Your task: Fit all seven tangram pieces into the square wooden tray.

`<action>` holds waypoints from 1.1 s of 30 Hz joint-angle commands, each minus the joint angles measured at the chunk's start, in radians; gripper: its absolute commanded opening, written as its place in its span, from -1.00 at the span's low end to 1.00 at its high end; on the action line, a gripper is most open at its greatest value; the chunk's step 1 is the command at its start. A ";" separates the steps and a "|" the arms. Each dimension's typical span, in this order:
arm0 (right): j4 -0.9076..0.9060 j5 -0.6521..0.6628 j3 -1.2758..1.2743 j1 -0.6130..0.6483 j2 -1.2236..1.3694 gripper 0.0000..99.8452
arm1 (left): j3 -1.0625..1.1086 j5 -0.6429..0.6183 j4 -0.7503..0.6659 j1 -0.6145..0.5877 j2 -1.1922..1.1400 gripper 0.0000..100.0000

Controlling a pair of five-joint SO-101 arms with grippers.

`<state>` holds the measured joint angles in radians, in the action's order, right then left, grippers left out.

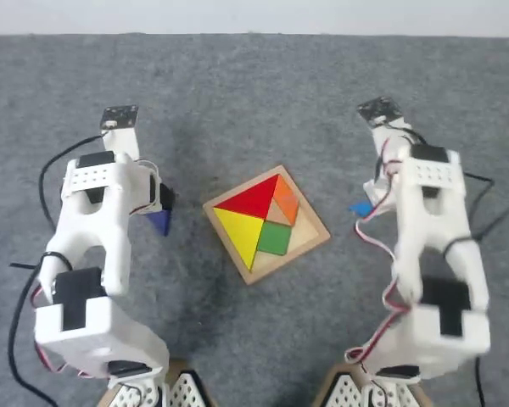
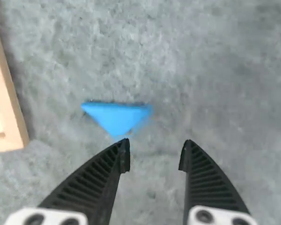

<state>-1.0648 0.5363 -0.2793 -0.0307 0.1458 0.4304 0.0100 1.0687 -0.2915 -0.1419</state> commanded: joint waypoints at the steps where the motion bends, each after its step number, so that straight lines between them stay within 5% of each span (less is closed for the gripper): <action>1: 0.035 0.020 0.114 0.045 0.076 -0.62 | -0.010 -0.009 -0.020 -0.005 0.015 -0.56; 7: 0.033 0.186 0.176 0.068 0.191 -0.62 | -0.007 -0.009 -0.018 -0.005 0.014 -0.56; 10: 0.035 0.146 0.176 0.058 0.194 -0.62 | -0.008 -0.009 -0.018 -0.005 0.018 -0.56; 16: -0.059 -0.385 0.172 0.061 0.199 -0.62 | -0.008 -0.011 -0.020 0.000 0.015 -0.56; 22: -0.142 -1.119 0.175 0.114 0.199 -0.62 | -0.007 -0.009 -0.018 -0.003 0.018 -0.56; 33: -0.114 -1.382 0.183 0.134 0.252 -0.62 | -0.007 -0.009 -0.015 -0.005 0.020 -0.56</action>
<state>-1.1953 -0.8094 -0.1258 0.0905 0.3775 0.4304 0.0100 1.0687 -0.2915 -0.1419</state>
